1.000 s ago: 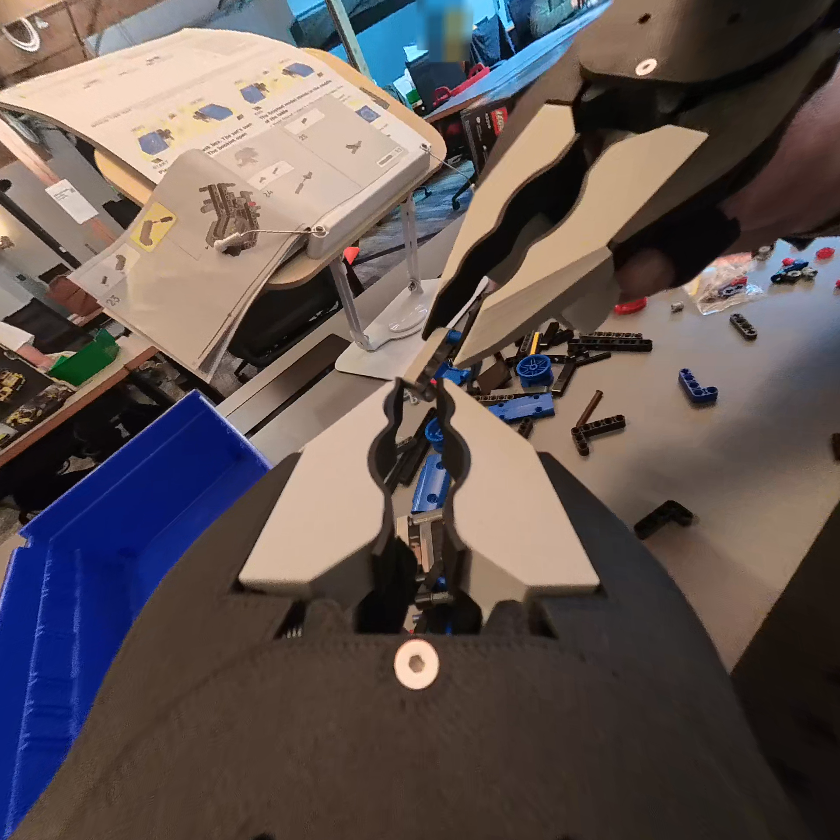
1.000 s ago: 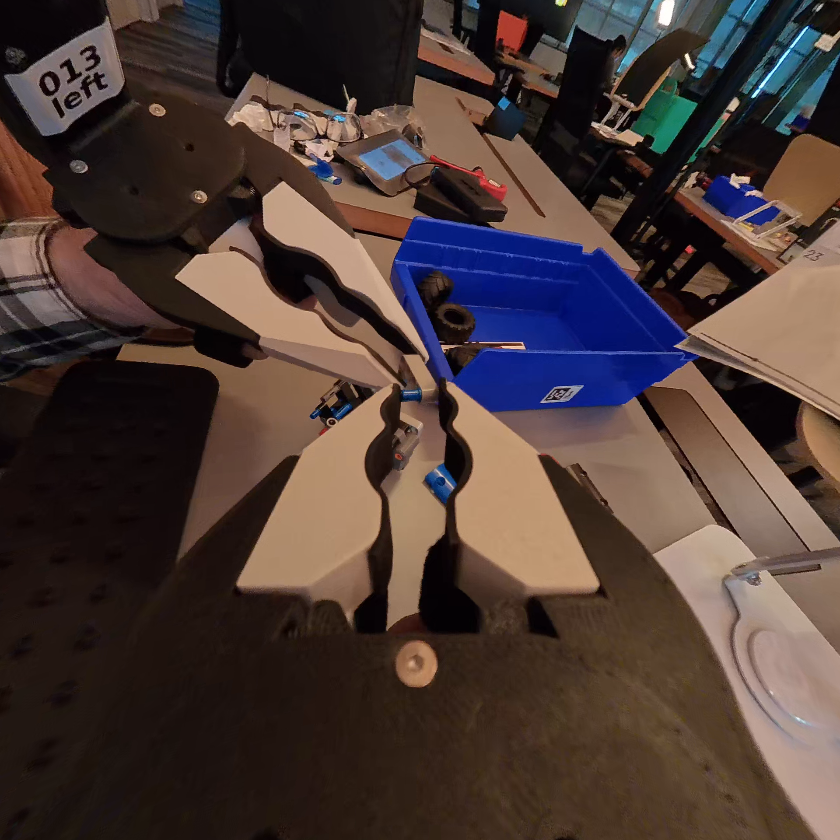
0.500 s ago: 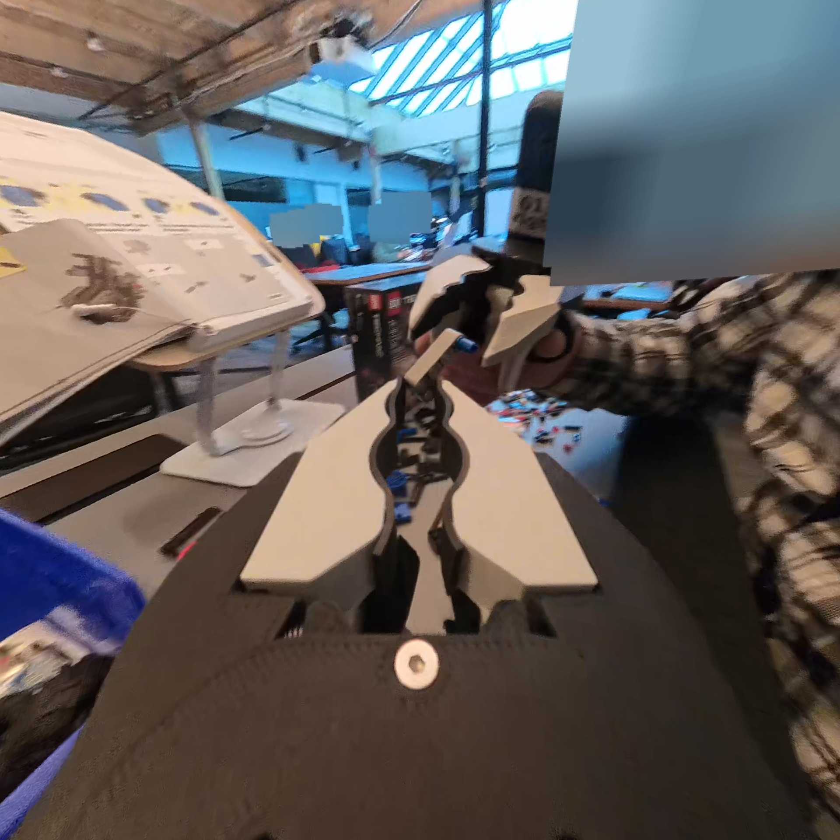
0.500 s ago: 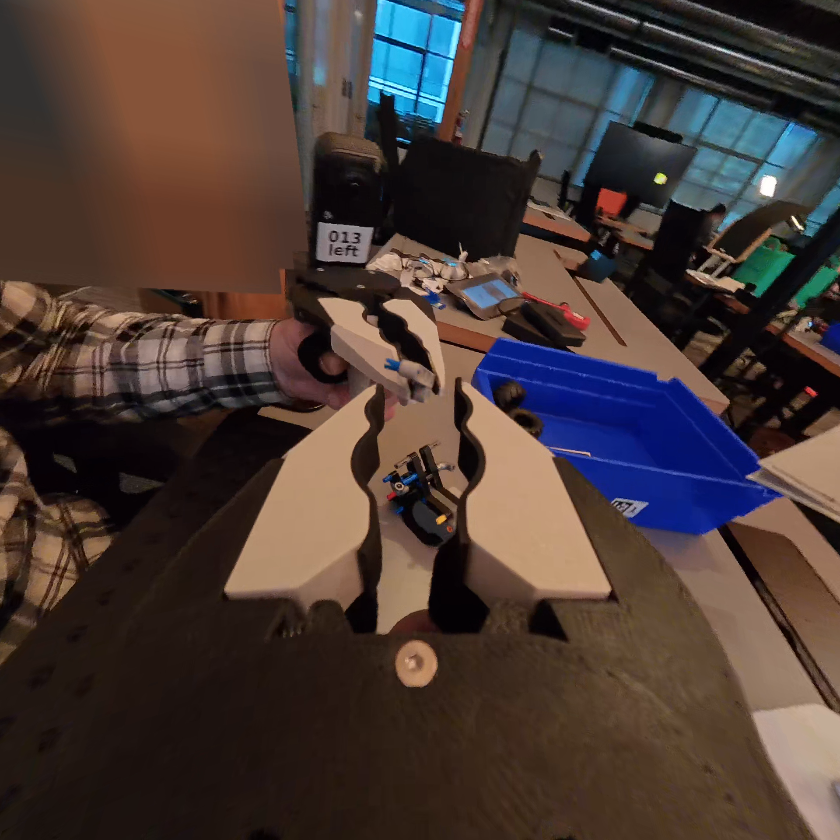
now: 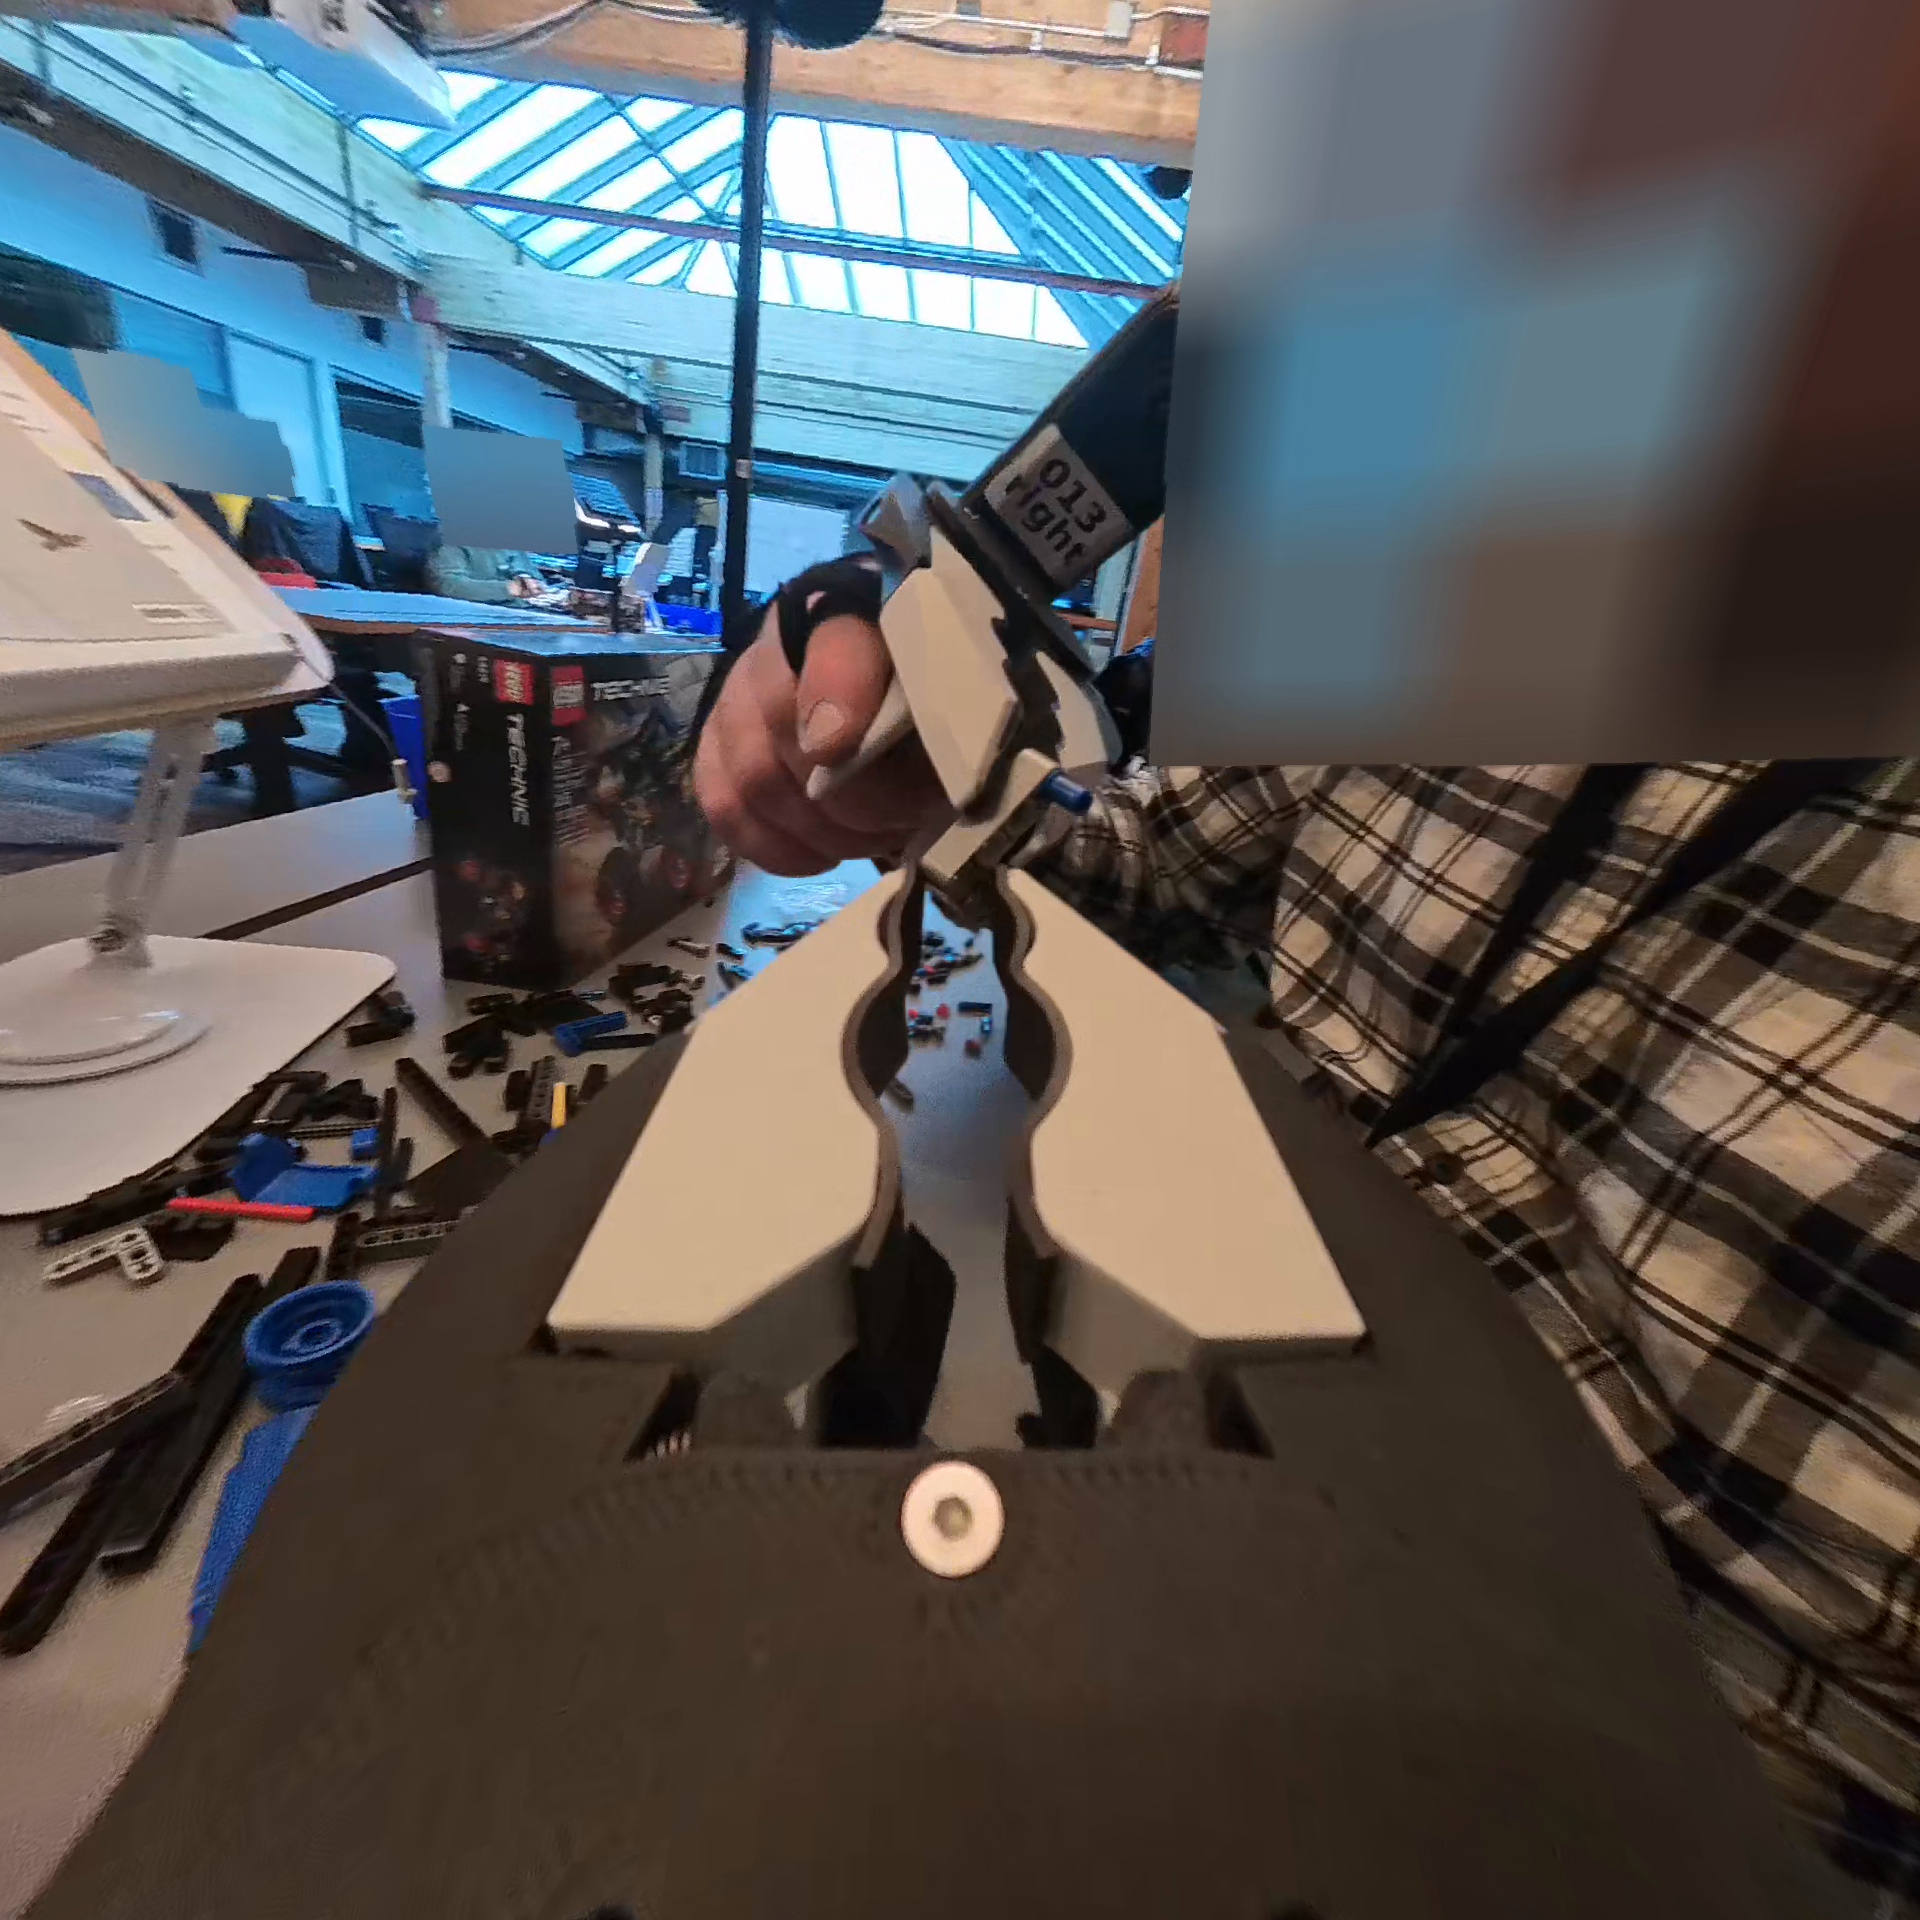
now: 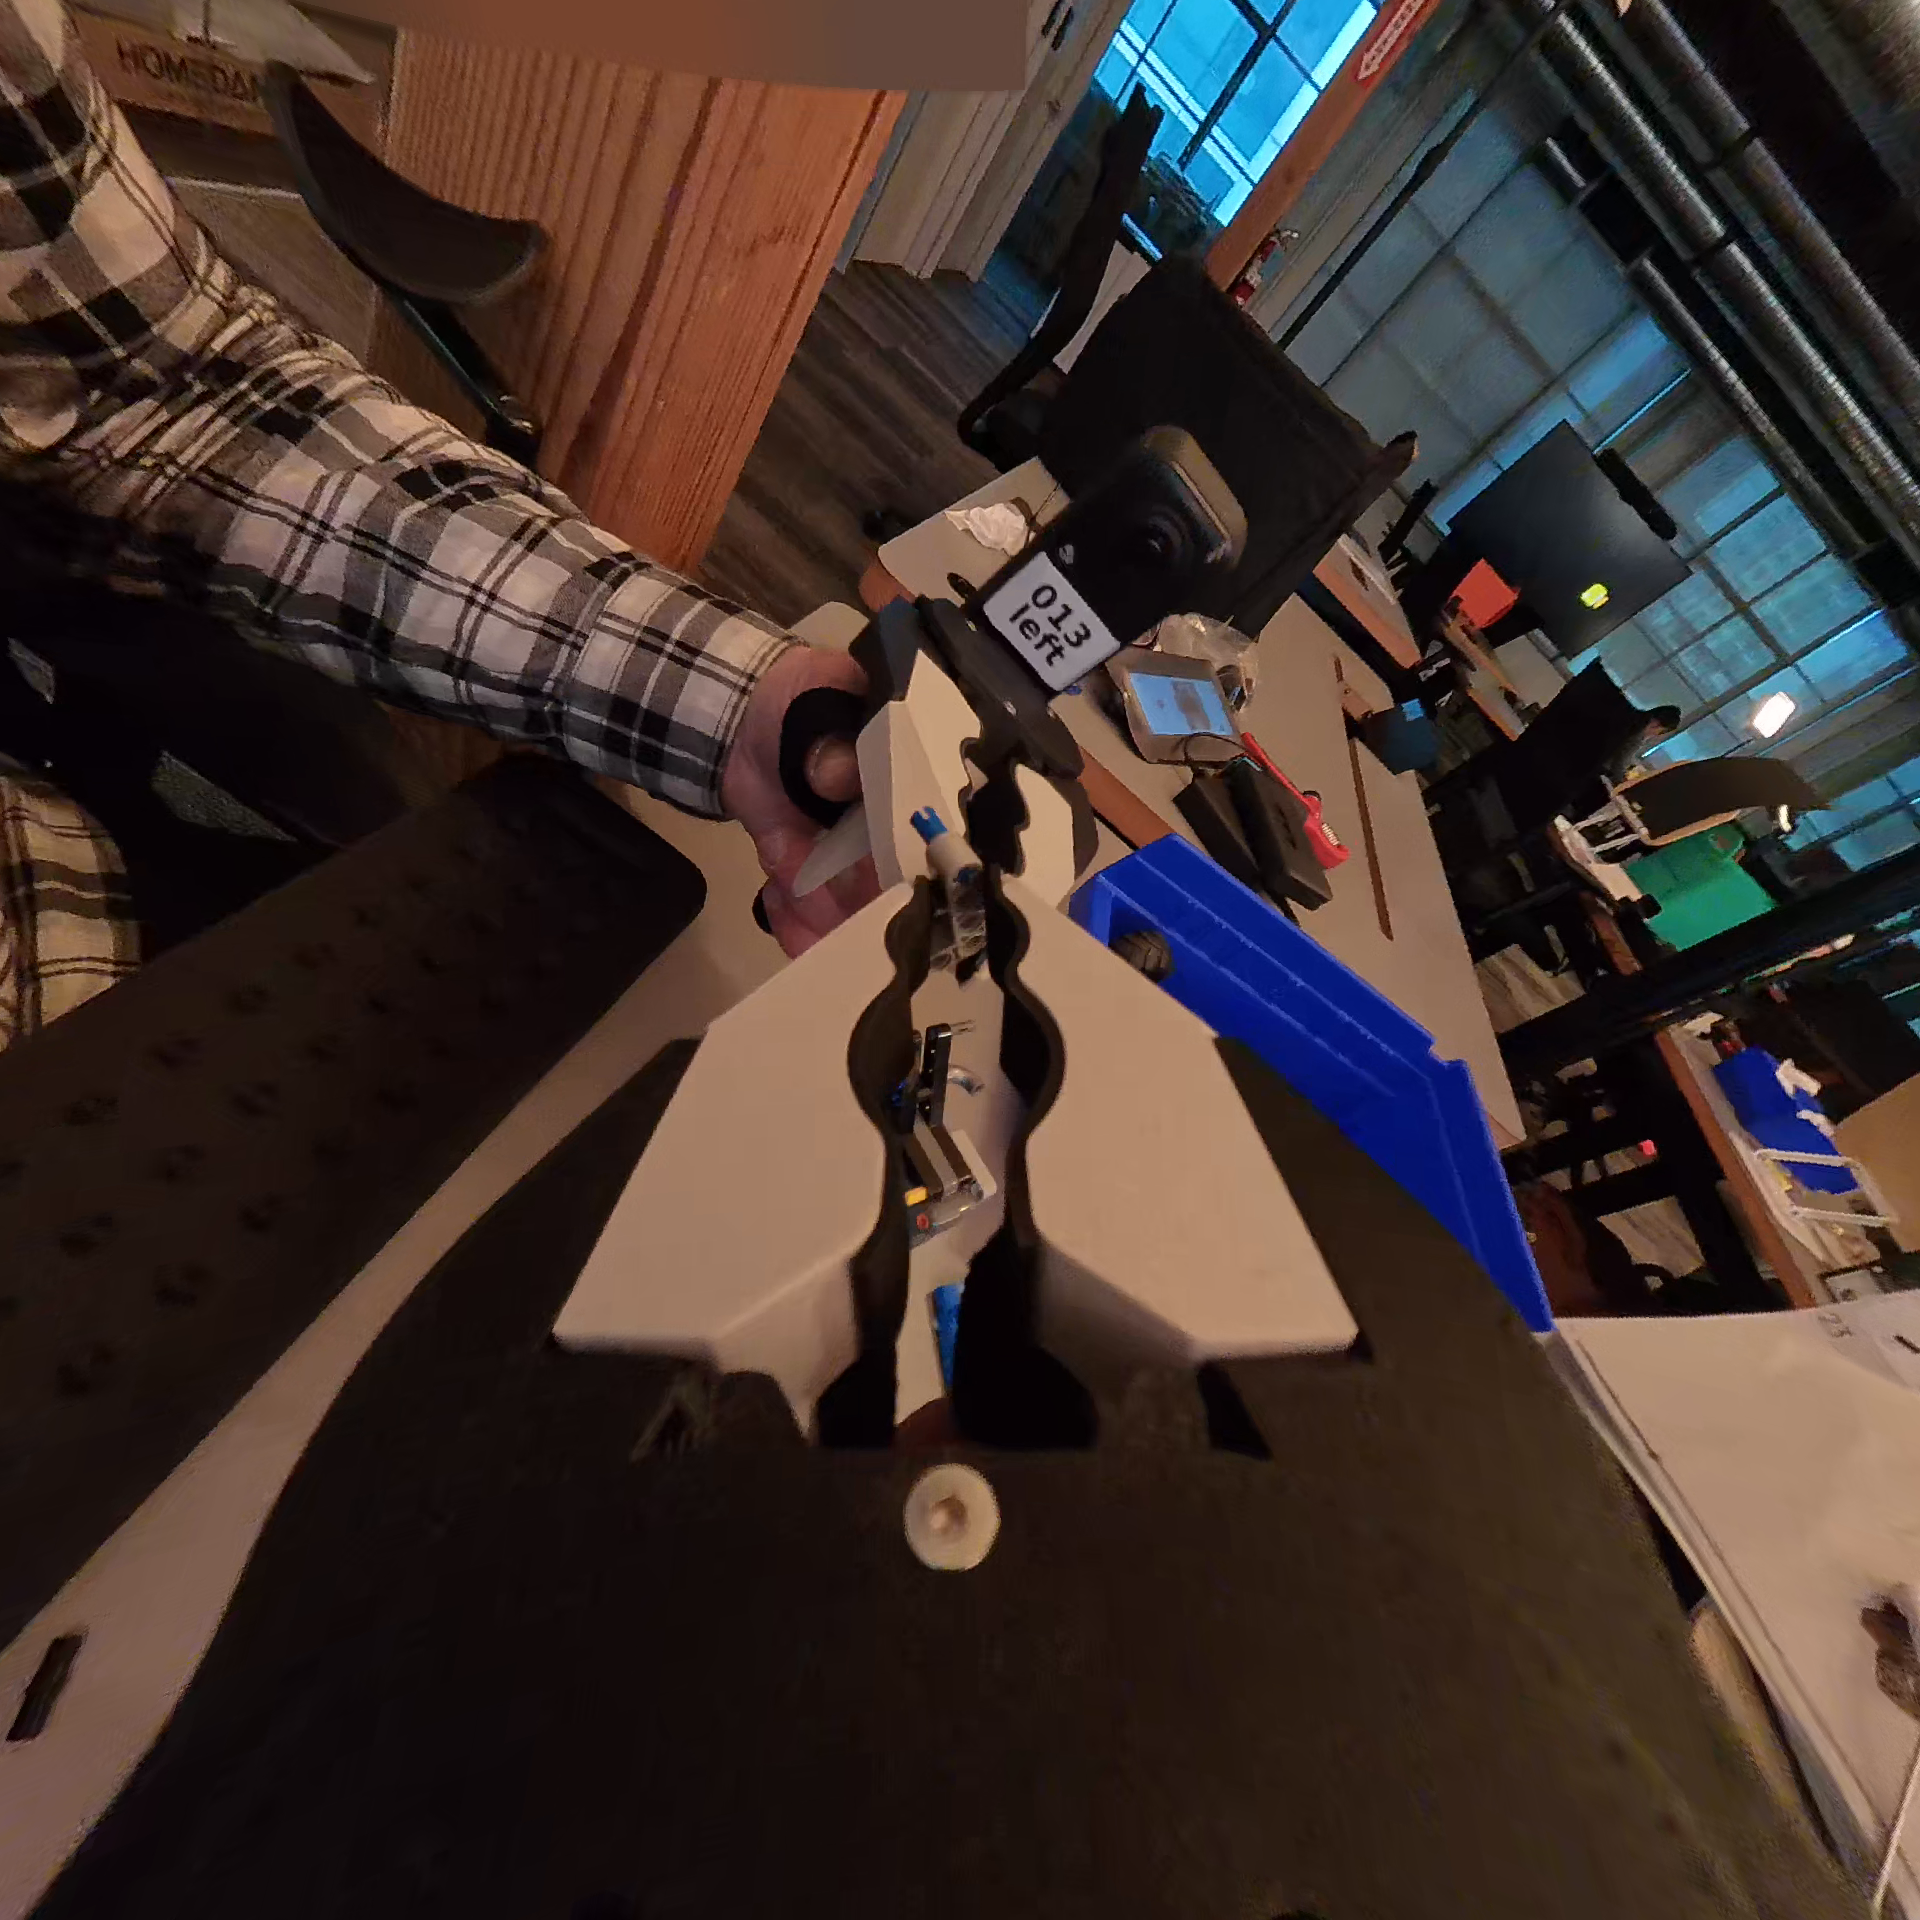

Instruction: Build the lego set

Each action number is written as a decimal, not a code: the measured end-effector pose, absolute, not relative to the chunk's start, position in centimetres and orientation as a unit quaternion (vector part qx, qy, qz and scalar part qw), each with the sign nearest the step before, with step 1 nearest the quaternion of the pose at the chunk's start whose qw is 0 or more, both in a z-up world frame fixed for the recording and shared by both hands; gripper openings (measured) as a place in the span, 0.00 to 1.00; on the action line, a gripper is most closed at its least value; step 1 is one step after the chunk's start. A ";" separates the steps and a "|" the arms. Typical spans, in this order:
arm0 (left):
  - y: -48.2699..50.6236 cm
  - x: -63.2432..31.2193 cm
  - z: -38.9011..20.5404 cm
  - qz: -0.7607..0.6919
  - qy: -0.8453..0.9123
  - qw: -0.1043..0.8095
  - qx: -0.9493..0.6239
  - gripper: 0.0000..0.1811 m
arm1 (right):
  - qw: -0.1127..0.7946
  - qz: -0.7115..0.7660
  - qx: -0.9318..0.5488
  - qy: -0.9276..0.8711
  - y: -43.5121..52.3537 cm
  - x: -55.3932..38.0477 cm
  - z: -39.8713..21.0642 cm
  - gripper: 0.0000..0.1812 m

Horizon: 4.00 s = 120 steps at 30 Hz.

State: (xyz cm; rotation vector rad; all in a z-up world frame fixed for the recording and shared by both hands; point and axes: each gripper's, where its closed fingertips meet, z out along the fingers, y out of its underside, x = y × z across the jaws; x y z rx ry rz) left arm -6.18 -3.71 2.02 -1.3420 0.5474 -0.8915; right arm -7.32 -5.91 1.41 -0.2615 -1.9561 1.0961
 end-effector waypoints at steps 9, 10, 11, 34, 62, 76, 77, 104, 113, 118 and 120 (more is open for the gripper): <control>-2.0 -8.4 1.0 -0.267 0.219 0.674 -0.653 0.13 | 0.490 0.347 -0.117 -0.791 -4.1 -8.4 1.1 0.04; -1.6 -9.5 0.9 -0.198 0.214 0.683 -0.670 0.13 | 0.494 0.334 -0.127 -0.793 -3.3 -8.7 1.0 0.04; -1.4 -10.2 0.9 -0.134 0.221 0.687 -0.679 0.12 | 0.503 0.311 -0.134 -0.795 -2.4 -9.1 0.8 0.04; -1.8 -8.9 -0.9 0.175 0.358 0.634 -0.663 0.01 | 0.405 0.360 -0.263 -0.798 -1.9 -9.6 -2.9 0.11; -0.7 -14.4 -10.4 0.067 0.250 0.419 -0.870 0.39 | 0.404 0.311 -0.391 -0.766 0.3 -12.8 -11.4 0.04; 0.0 -15.6 -11.3 0.129 0.199 0.409 -0.881 0.40 | 0.434 0.318 -0.414 -0.734 0.7 -13.6 -11.5 0.04; 0.0 -15.6 -11.2 0.140 0.203 0.411 -0.877 0.39 | 0.436 0.320 -0.414 -0.732 0.7 -13.6 -11.3 0.04; -2.1 -15.8 -11.0 0.167 0.301 0.447 -0.826 0.04 | 0.437 0.333 -0.422 -0.722 2.8 -11.6 -9.2 0.03; -2.9 -10.6 -10.1 -0.026 0.273 0.529 -0.803 0.03 | 0.418 0.351 -0.433 -0.717 4.3 -10.3 -8.1 0.04; -4.7 -12.7 -12.3 -0.050 0.280 0.466 -0.838 0.03 | 0.410 0.354 -0.435 -0.719 4.4 -10.1 -8.3 0.04; -5.1 -13.3 -13.4 -0.033 0.292 0.451 -0.843 0.03 | 0.402 0.356 -0.434 -0.724 4.0 -10.1 -8.6 0.04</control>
